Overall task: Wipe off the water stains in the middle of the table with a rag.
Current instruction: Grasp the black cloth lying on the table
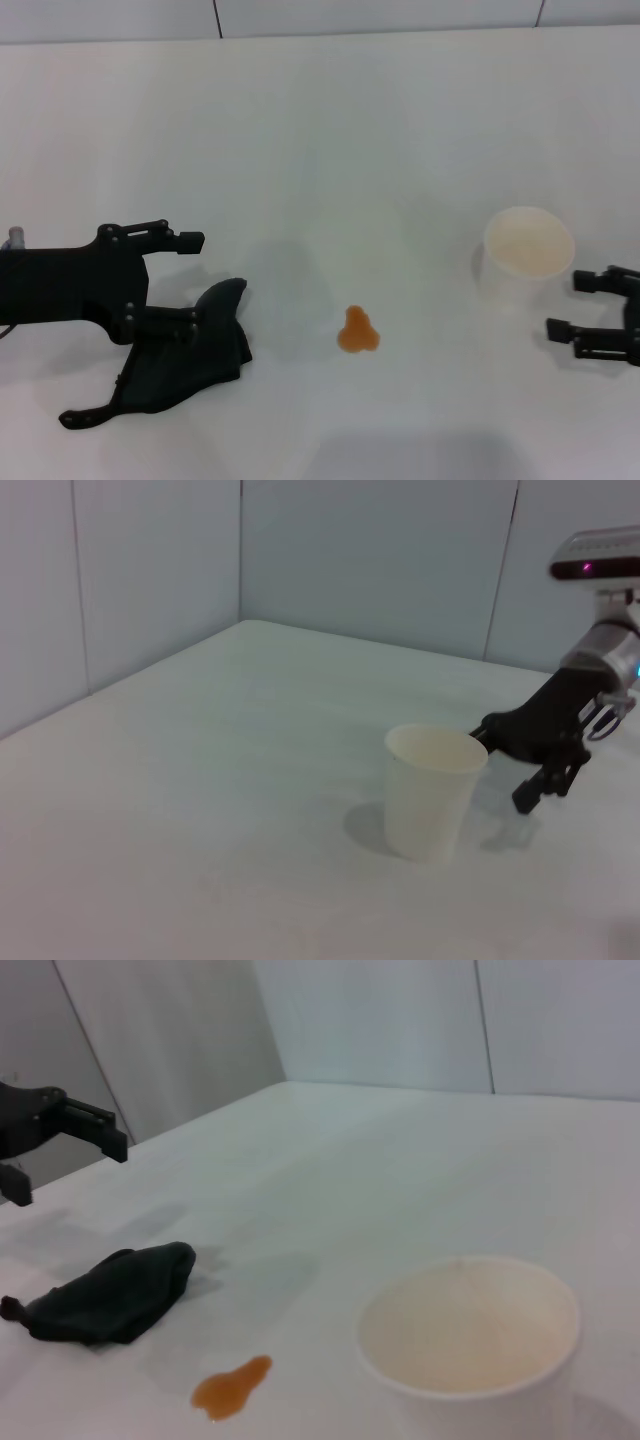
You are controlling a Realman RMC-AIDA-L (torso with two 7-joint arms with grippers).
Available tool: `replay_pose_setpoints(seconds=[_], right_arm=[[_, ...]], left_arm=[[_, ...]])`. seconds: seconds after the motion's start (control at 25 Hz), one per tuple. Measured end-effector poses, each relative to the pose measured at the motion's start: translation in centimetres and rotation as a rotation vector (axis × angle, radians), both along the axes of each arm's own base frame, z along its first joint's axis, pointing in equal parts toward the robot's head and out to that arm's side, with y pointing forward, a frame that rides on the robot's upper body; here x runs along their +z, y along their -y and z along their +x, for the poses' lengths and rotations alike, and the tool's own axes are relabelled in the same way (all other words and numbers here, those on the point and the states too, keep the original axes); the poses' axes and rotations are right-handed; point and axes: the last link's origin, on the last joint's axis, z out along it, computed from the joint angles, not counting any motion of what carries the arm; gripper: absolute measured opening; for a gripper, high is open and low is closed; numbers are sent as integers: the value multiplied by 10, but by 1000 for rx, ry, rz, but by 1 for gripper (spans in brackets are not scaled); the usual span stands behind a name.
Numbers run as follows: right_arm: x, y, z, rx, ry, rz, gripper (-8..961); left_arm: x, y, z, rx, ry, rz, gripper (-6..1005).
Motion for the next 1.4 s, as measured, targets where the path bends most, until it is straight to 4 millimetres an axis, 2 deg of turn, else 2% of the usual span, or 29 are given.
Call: replay_pose_setpoints(seconds=[0.2,0.4,0.56,0.72,0.88,1.08,1.2,1.4], right_arm=[[18,4,-1,12,-3,61,863],[34,0,-3,22,4,114,862],[45,-4,-13,70,13,138,862],[53,-7,-32,152,-11,134,861],[53,-8,-57,264,-36,95,860],[41,-15,-90,377,-2,22,858],[36,-22,-105,416,17,-19,857],[29,-30,-120,421,108,-108,857]], left_arm=[[0,0,-1,1,-2,1,887],[0,-1,0,-2,-2,3,888],[1,-2,0,-3,-2,4,888],[1,-2,1,-4,-2,6,887],[1,-3,1,-6,-2,6,887],[1,-3,2,-7,-1,7,888],[1,-3,2,-6,-1,4,888],[2,-3,2,-6,-3,-1,887]])
